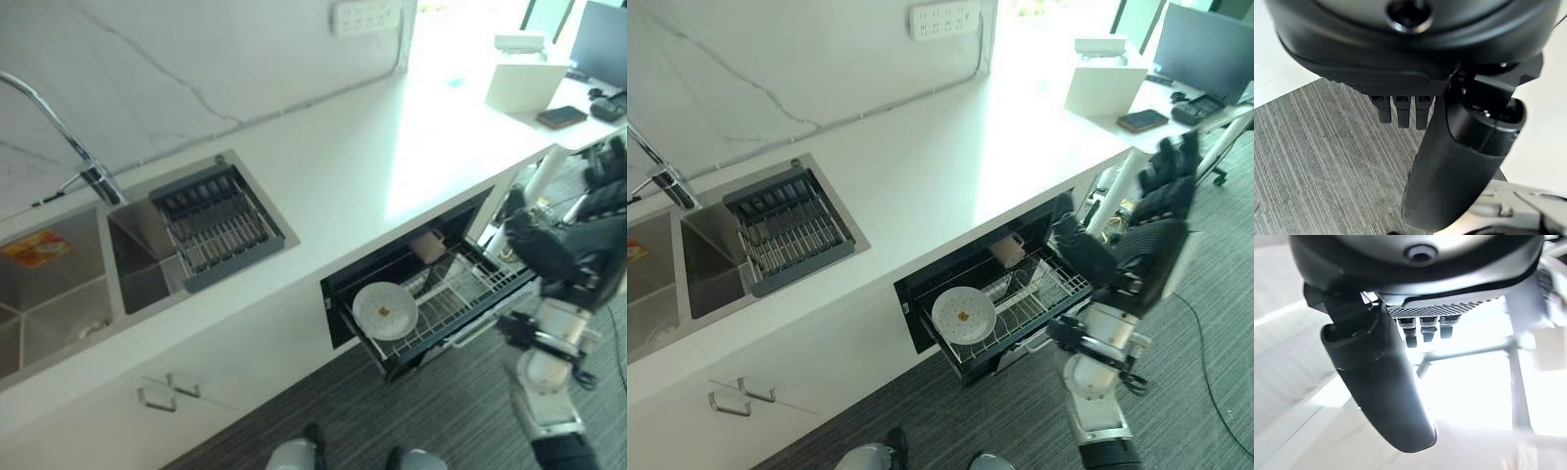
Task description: Place the dishes in the dishwasher.
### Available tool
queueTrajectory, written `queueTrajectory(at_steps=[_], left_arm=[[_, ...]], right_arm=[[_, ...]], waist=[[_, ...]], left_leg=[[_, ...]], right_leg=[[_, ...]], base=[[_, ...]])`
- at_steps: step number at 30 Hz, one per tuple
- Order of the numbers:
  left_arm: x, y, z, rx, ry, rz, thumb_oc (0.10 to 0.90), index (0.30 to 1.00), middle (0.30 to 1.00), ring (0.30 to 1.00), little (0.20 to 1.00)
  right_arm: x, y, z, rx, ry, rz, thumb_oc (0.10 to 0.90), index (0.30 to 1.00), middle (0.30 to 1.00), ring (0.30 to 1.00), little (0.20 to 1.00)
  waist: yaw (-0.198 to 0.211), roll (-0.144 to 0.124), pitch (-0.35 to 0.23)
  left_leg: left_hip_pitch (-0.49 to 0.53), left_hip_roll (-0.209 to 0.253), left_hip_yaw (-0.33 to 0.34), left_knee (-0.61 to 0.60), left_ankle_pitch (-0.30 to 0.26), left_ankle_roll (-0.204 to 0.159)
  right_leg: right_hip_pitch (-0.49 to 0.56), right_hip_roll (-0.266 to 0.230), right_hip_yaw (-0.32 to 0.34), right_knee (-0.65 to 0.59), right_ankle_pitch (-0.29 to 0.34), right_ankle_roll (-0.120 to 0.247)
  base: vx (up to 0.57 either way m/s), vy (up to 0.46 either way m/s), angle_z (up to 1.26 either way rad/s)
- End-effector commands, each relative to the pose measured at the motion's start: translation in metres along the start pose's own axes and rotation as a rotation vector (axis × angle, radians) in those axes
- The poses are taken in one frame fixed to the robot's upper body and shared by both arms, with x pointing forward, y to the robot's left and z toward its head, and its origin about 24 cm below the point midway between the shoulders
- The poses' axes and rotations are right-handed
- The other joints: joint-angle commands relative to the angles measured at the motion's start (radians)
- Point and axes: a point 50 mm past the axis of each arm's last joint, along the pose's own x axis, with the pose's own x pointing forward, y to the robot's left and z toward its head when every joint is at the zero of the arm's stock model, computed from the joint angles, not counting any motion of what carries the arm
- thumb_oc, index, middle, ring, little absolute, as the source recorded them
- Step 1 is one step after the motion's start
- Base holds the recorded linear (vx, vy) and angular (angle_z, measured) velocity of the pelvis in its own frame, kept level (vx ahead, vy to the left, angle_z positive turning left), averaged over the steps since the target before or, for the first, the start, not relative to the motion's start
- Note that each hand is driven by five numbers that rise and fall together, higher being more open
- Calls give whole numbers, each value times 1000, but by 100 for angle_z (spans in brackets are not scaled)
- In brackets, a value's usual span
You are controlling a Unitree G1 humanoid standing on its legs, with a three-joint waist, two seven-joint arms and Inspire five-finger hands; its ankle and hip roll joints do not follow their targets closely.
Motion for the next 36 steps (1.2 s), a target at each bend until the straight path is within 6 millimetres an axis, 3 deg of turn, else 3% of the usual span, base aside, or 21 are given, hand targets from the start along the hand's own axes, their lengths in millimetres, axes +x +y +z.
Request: queueTrajectory(at_steps=[1, 5, 6, 8, 11, 13, 16, 19, 23, 28, 31, 34, 36], left_arm=[[1, 4, 8, 18, -15, 2, 800, 900, 900, 900, 900], [0, 13, 3, -6, 17, 25, 800, 900, 900, 900, 900], [0, 16, 2, -19, 15, 30, 800, 900, 900, 900, 900], [0, 19, 7, -25, 2, 32, 800, 900, 900, 900, 900], [1, 18, 22, -44, -36, 24, 800, 900, 900, 900, 900], [0, 14, 41, -47, -90, 3, 800, 900, 900, 900, 900], [-2, 3, 68, -63, -166, -33, 800, 900, 900, 900, 900], [-4, -4, 81, -81, -212, -50, 800, 900, 900, 900, 900], [-8, -13, 100, -161, -292, -89, 800, 900, 900, 900, 900], [-10, -21, 102, -162, -325, -114, 800, 900, 900, 900, 900], [-9, -23, 96, -148, -305, -119, 800, 900, 900, 900, 900], [-8, -23, 90, -128, -285, -121, 800, 900, 900, 900, 900], [-7, -22, 83, -108, -265, -129, 800, 900, 900, 900, 900]], right_arm=[[31, -22, 17, -76, -144, -213, 800, 900, 900, 900, 900], [13, -88, -7, -290, 24, -459, 800, 900, 900, 900, 900], [-2, -115, -14, -329, 81, -596, 800, 900, 900, 900, 900], [-23, -142, -23, -432, 152, -718, 800, 900, 900, 900, 900], [-55, -170, -40, -488, 310, -837, 800, 900, 900, 900, 900], [-68, -176, -52, -542, 396, -825, 800, 900, 900, 900, 900], [-67, -172, -67, -550, 477, -770, 800, 900, 900, 900, 900], [-62, -158, -77, -561, 516, -671, 800, 900, 900, 900, 900], [-50, -118, -100, -544, 600, -374, 800, 900, 900, 900, 900], [-40, -74, -114, -567, 591, -73, 800, 900, 900, 900, 900], [-31, -61, -116, -569, 569, 8, 800, 900, 900, 900, 900], [-12, -47, -111, -536, 484, 41, 800, 900, 900, 900, 900], [11, -29, -100, -518, 343, 101, 800, 900, 900, 900, 900]], waist=[[-26, -9, 3], [-59, -21, -7], [-70, -23, -5], [-75, -22, 1], [-75, -18, 32], [-67, -9, 72], [-56, 16, 140], [-45, 32, 188], [-13, 44, 274], [28, 79, 328], [51, 97, 328], [74, 112, 328], [90, 125, 328]], left_leg=[[11, 17, -7, 78, -199, -4], [15, 26, 15, 78, -207, -2], [19, 28, 22, 78, -211, 2], [23, 24, 29, 78, -215, 9], [34, 2, 32, 78, -216, 33], [17, -8, 21, 78, -202, 44], [-16, -16, 0, 78, -182, 47], [-39, -23, -10, 78, -165, 50], [-89, -53, -44, 78, -138, 42], [-151, -62, -76, 78, -92, 27], [-181, -66, -95, 78, -74, 17], [-207, -73, -111, 78, -59, 12], [-223, -80, -122, 78, -49, 8]], right_leg=[[41, -7, 7, -35, -48, 47], [32, -7, 16, -35, -43, 56], [31, -5, 21, -35, -43, 56], [30, -2, 23, -35, -42, 55], [23, 0, 28, -35, -31, 44], [6, 5, 29, -35, -18, 31], [-17, 8, 22, -35, -3, 17], [-41, 6, 12, -16, -1, 9], [-134, -28, 19, 120, -58, -5], [-206, -60, -3, 210, -90, -22], [-228, -72, -13, 237, -106, -30], [-252, -83, -19, 267, -121, -37], [-270, -88, -21, 290, -134, -42]], base=[[14, -42, -14], [29, -44, -7], [46, -41, -14], [44, -37, -19], [-12, -41, -11], [-146, -18, -10], [-175, 42, -4], [-130, 35, 18], [-63, 8, 15], [-46, 27, 22], [31, 30, 28], [29, 30, 23], [57, 71, 25]])
